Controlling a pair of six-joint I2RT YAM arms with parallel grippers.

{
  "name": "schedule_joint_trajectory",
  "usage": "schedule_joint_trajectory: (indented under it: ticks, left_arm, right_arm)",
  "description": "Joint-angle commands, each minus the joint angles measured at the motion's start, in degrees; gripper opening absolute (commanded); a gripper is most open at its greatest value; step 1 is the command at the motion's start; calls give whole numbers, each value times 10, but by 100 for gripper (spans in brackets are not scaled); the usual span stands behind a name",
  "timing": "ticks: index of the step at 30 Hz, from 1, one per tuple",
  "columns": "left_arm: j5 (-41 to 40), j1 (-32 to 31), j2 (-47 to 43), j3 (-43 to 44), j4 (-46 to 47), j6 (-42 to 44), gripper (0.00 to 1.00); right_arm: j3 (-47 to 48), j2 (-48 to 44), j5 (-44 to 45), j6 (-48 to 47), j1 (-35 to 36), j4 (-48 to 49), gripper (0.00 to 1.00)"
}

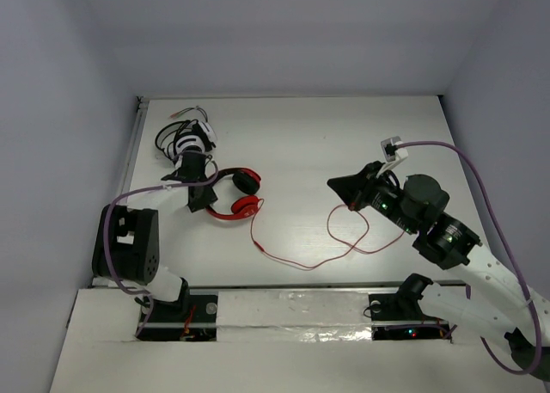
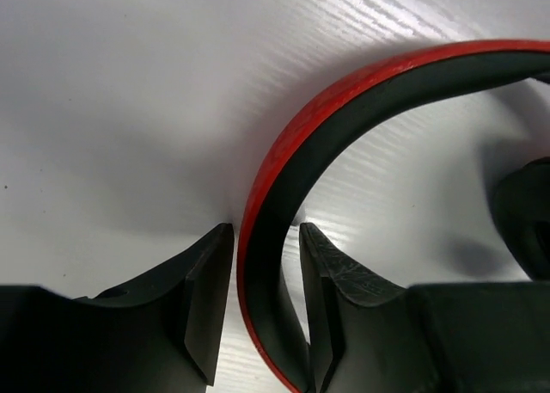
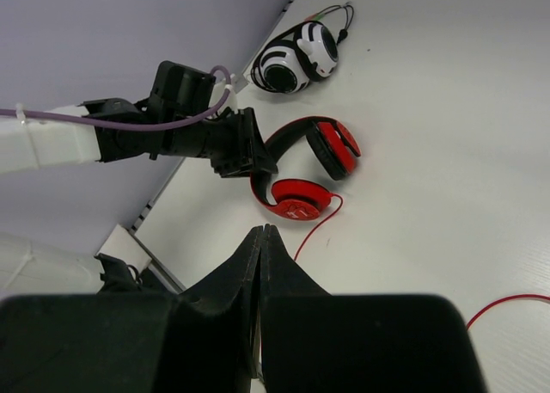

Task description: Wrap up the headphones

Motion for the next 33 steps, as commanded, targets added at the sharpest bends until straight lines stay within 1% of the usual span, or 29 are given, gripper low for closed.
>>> schedule_joint_trajectory:
  ticks: [1,2,4,5,7,10,14,15,16,17,18,21,22,24,25,26,28,31,33]
  left_arm:
    - [1,-3,25,7,2,4,34]
    - [-1,-3,26,7,1,4,38]
    - [-15,-8,26,12,-4,6,41]
    - [-22,-8,25,14,-11,6,47]
    - [-29,-8,21,15,-13,7,56]
    - [-19,-8,34,12,-7,9,56]
    - [-11,-8,57,12,-5,8,34]
    - [-11,-8,57,12,-5,9,25]
    - [-12,-8,51,12,-5,9,18]
    - [-14,-8,47,13,-7,9,10]
    - [-16,-8,42,14,-10,9,0]
    - [-16,-14,14,36,-25,30,0]
    - [-15,-14,-11,57,-31,36,0]
    - [-7,-14,-44,87,-52,64,0]
    - [16,-14,-74,106,-60,72,0]
    - [25,-14,-86,147,-81,81,0]
    - [54,-20,-117,201,-98,92,0]
    - [109,-26,-128,255,-121,116,0]
    - [128,-26,-131,292,-132,134,0]
  right_arm:
    - [-8,-9,-1,2,6,30,0]
    - [-10,-10,-1,4,6,33,0]
    - [-15,-13,-4,8,6,38,0]
    - [-16,-14,-6,9,6,39,0]
    - [-17,-15,-7,8,6,39,0]
    - [-18,-22,-2,7,6,36,0]
    - [-15,-32,3,5,6,31,0]
    - [-15,-34,3,4,6,30,0]
    - [-15,-36,5,2,6,30,0]
    - [-16,-38,9,1,6,29,0]
    - [-18,-40,10,0,6,30,0]
    - [-24,-37,4,-6,6,34,0]
    - [-24,-35,-2,-13,6,35,0]
    - [-27,-30,-42,-24,6,50,0]
    - [-33,-30,-55,-33,6,58,0]
    - [-35,-27,-82,-37,6,66,0]
    - [-37,-12,-101,-43,6,87,0]
    - [-36,25,-131,-58,6,120,0]
    - [-36,42,-150,-66,6,147,0]
